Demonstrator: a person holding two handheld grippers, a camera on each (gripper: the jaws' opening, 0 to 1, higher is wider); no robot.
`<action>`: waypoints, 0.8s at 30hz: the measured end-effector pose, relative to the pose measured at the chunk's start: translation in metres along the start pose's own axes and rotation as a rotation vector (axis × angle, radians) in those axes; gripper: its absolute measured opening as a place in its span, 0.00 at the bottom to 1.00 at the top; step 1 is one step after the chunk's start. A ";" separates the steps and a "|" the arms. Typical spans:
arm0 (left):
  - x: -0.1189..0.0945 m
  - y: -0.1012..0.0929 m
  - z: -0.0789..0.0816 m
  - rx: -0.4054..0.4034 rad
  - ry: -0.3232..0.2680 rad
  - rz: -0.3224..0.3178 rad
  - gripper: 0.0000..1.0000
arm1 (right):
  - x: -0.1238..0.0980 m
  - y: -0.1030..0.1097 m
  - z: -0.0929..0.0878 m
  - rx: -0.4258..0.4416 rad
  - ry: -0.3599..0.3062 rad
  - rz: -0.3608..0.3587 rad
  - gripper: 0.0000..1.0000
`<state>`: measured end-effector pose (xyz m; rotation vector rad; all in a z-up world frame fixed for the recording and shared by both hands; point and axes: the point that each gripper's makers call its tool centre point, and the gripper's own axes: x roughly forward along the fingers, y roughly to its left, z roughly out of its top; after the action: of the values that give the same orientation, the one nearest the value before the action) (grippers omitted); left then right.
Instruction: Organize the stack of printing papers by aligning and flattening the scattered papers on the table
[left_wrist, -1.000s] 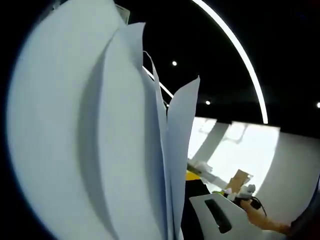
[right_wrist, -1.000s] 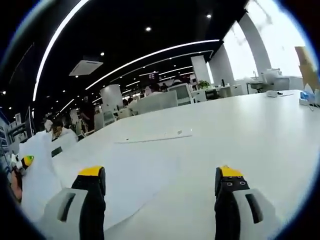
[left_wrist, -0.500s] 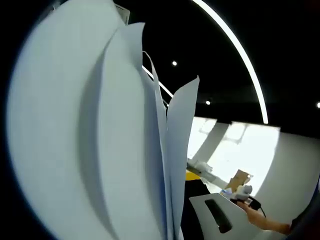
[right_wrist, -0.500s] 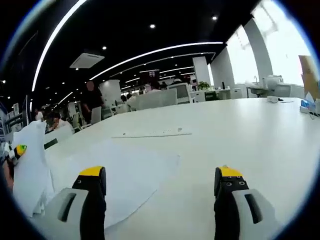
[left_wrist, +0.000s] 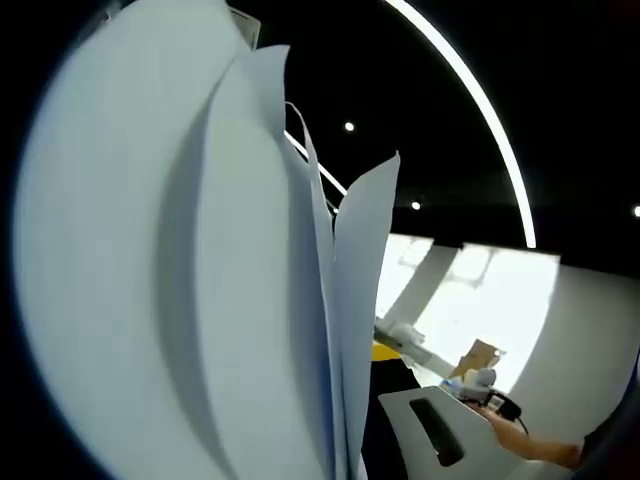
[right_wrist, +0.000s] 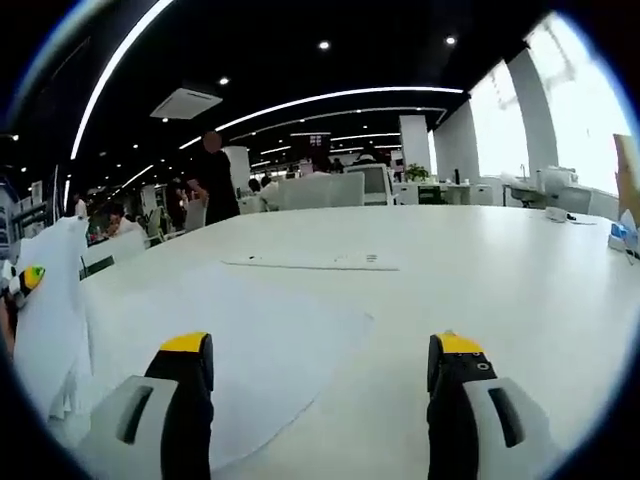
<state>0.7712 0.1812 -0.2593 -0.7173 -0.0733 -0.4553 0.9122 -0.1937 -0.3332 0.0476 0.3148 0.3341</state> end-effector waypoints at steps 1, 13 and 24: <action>0.000 0.000 0.000 0.000 0.000 0.000 0.06 | 0.001 0.001 0.000 -0.002 0.001 0.002 0.83; 0.000 0.000 0.000 -0.001 0.000 0.000 0.06 | 0.015 0.010 0.002 -0.074 0.019 0.038 0.80; 0.000 0.000 0.001 -0.003 0.000 0.000 0.06 | 0.022 0.021 0.005 -0.097 0.006 0.099 0.77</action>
<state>0.7712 0.1819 -0.2588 -0.7200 -0.0729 -0.4551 0.9263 -0.1663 -0.3328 -0.0337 0.3024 0.4478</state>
